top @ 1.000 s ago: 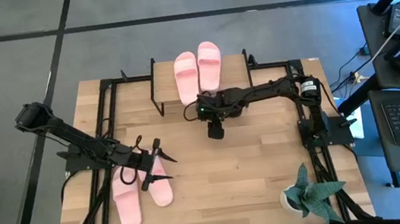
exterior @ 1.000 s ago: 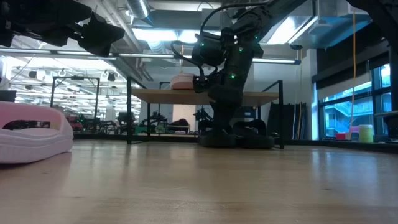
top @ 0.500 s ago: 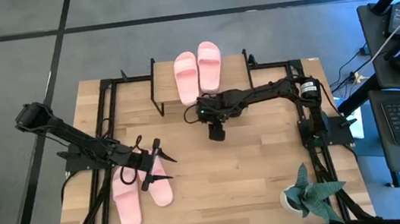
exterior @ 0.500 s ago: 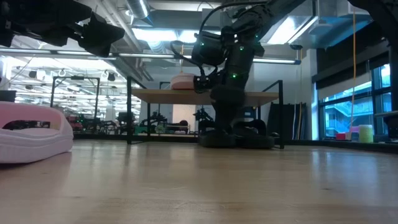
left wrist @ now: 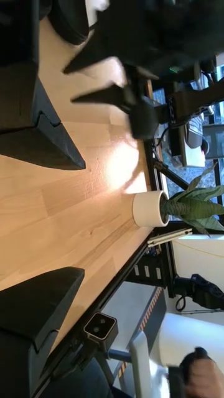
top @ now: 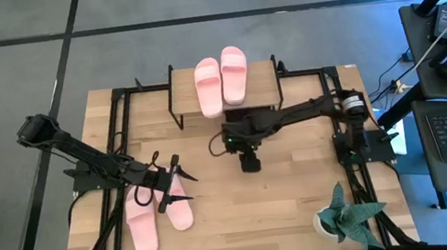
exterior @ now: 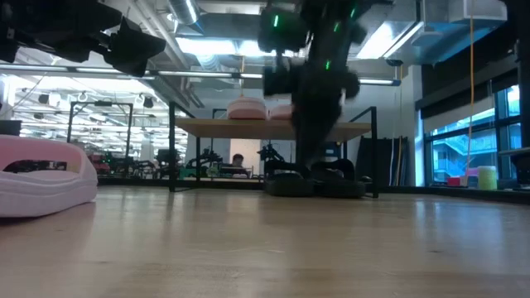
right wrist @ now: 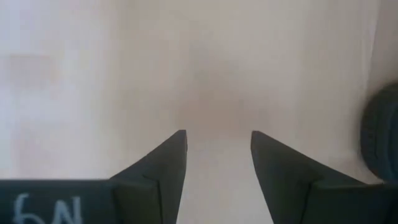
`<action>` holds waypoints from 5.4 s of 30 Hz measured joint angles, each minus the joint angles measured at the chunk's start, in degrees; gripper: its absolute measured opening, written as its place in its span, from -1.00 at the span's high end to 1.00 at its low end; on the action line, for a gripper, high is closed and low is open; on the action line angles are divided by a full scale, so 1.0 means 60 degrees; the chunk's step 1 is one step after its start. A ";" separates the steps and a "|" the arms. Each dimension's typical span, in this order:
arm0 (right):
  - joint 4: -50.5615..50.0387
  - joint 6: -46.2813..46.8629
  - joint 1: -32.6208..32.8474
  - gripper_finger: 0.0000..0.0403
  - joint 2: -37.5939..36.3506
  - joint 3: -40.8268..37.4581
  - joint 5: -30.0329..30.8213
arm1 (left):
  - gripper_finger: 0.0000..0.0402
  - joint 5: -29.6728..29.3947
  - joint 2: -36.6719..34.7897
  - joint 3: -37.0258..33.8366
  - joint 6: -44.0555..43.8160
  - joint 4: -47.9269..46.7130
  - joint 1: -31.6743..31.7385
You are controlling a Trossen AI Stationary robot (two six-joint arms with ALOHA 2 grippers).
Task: Pick and place slides into the shelf
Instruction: Put the pink slipper slide under the shelf
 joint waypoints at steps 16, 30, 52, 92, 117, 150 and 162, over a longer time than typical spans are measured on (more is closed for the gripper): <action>0.0199 0.1008 0.3167 0.11 -0.2799 -0.0078 0.4135 | -0.30 0.0000 0.0000 0.0000 0.0024 -0.0146 0.0002; 0.1637 -0.0159 0.3752 0.11 -0.1630 -0.0089 0.4174 | -0.30 0.0321 0.0000 0.0050 -0.0685 -0.0123 -0.0153; -0.0478 0.0669 0.3897 0.11 -0.2254 -0.0157 0.5268 | -0.30 -0.1596 -0.0039 0.1406 -0.0930 -0.1913 -0.1293; 0.7171 0.0114 0.3890 0.11 -0.7818 -0.7280 0.5628 | -0.30 -0.3654 0.5743 0.9002 -1.0512 -1.7429 -0.3345; 0.7189 0.0092 0.3887 0.11 -0.7808 -0.7279 0.5599 | -0.30 -0.2354 0.7439 0.9220 -1.1702 -1.9606 -0.2203; 0.7171 0.0093 0.3889 0.11 -0.7808 -0.7277 0.5595 | 0.95 -0.1676 0.7431 0.9213 -1.1091 -1.9624 -0.1662; 0.7156 -0.0090 0.3887 0.11 -0.7808 -0.7277 0.5591 | 0.99 -0.2329 0.7420 1.0033 -0.9881 -2.0133 -0.1502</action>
